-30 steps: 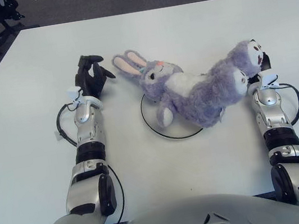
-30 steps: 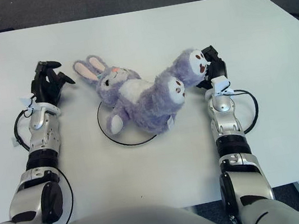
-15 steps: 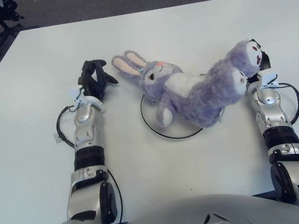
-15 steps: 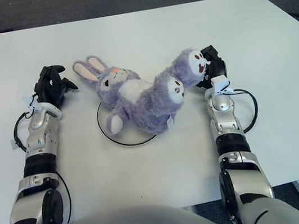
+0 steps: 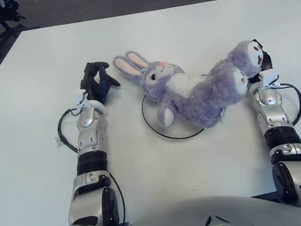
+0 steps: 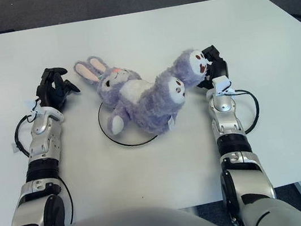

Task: Put the doll into the plate.

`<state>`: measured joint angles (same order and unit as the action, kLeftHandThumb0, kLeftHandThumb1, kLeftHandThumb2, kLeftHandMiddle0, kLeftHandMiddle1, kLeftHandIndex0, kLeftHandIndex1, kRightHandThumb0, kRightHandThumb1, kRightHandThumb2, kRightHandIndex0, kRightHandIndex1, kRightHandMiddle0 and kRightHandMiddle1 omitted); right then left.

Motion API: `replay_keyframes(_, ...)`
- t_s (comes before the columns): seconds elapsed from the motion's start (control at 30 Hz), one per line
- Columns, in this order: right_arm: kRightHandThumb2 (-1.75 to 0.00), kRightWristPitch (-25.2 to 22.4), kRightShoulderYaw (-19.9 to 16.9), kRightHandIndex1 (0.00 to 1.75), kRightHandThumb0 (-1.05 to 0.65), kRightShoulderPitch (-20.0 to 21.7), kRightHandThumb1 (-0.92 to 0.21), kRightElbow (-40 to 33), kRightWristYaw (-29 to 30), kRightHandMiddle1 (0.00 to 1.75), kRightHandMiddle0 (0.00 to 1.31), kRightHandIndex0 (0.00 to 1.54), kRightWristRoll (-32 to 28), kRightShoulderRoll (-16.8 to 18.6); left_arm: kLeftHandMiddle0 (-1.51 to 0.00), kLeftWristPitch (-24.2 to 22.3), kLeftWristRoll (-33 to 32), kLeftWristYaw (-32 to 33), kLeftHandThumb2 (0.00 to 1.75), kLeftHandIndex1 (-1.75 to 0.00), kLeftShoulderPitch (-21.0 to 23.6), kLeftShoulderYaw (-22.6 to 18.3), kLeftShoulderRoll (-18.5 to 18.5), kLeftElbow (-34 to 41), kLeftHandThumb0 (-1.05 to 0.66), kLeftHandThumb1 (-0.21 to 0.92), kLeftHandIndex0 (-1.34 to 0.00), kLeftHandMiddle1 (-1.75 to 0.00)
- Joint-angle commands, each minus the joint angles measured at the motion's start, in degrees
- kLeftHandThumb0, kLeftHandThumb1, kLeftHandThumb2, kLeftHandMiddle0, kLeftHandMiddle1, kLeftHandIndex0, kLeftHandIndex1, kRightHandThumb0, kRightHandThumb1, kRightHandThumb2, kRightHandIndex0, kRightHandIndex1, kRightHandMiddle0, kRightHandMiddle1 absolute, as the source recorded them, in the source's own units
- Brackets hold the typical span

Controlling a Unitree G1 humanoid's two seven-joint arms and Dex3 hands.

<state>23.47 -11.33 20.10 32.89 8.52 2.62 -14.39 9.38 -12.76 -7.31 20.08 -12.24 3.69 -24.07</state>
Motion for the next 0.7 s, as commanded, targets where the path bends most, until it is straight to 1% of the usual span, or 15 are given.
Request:
replay_keyframes(0.0,-0.88,1.05,0.22,1.75,-0.39,-1.91,-0.65,1.95,0.33,1.75,0.37,0.91,0.20,0.71,-0.89,-1.77,0.38,-0.01,0.63,-1.75,-2.74,0.26,-0.12,-2.30,-0.36,0.83,-0.26,-1.75)
replay_keyframes(0.63,-0.86,1.53,0.11,1.75,-0.38,-2.62,-0.66,1.49,0.19,1.75,0.36,0.90,-0.23,1.15,-0.86,-1.36,0.30,0.26,0.63,-1.75,-3.72,0.54,0.14,-1.21,-0.36,0.83,-0.26,-1.75)
replay_keyframes(0.67,-0.84,1.51,0.06,1.75,-0.38,-2.63,-0.68,1.39,0.17,1.75,0.35,0.90,-0.33,1.21,-0.86,-1.38,0.27,0.29,0.62,-1.75,-3.73,0.53,0.13,-1.12,-0.36,0.83,-0.26,-1.75)
